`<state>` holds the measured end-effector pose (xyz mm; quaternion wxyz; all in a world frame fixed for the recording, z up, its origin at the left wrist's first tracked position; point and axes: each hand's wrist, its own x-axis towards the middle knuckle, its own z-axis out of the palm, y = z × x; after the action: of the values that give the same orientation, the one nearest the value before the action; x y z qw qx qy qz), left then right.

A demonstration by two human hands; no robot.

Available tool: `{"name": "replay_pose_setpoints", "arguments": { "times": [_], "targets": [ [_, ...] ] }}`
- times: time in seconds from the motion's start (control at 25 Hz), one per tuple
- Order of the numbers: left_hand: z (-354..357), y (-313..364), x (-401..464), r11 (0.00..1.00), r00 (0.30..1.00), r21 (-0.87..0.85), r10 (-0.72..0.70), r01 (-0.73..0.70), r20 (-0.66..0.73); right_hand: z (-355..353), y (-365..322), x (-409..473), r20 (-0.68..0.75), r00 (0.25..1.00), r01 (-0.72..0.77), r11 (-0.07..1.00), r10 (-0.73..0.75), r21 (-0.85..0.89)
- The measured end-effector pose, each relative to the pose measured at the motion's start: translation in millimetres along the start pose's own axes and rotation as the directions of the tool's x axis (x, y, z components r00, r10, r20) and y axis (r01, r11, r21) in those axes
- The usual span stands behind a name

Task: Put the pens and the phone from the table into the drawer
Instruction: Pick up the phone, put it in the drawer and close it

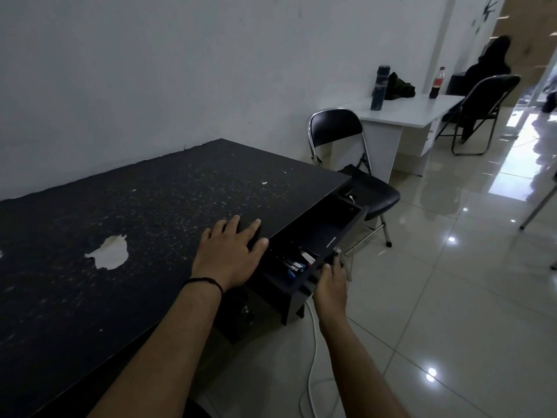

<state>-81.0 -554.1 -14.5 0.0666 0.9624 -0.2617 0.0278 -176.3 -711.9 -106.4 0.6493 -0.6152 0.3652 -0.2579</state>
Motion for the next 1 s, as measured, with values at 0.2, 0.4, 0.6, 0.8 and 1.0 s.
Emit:
{"name": "replay_pose_setpoints", "arguments": {
  "times": [0.2, 0.4, 0.6, 0.8, 1.0],
  "targets": [
    [-1, 5, -5, 0.998, 0.999, 0.059, 0.011, -0.013, 0.049, 5, -1, 3, 0.006, 0.998, 0.058, 0.998, -0.058, -0.029],
    [0, 3, -2, 0.997, 0.998, 0.069, 0.017, -0.021, 0.061, 24, -11, 13, 0.068, 0.993, 0.100, 0.989, -0.093, -0.105],
    [3, 3, -2, 0.988, 0.999, 0.149, 0.038, -0.043, 0.037, 45, -19, 19, 0.136, 0.983, 0.138, 0.982, -0.121, -0.125],
    [4, 6, -3, 0.980, 0.999, 0.198, 0.038, -0.034, -0.015, 53, -21, 27, 0.206, 0.973, 0.148, 0.966, -0.105, -0.211],
    [3, 8, -3, 0.977, 0.999, 0.210, 0.034, -0.030, -0.017, 56, -26, 30, 0.239, 0.969, 0.123, 0.961, -0.062, -0.247]
  ]
}}
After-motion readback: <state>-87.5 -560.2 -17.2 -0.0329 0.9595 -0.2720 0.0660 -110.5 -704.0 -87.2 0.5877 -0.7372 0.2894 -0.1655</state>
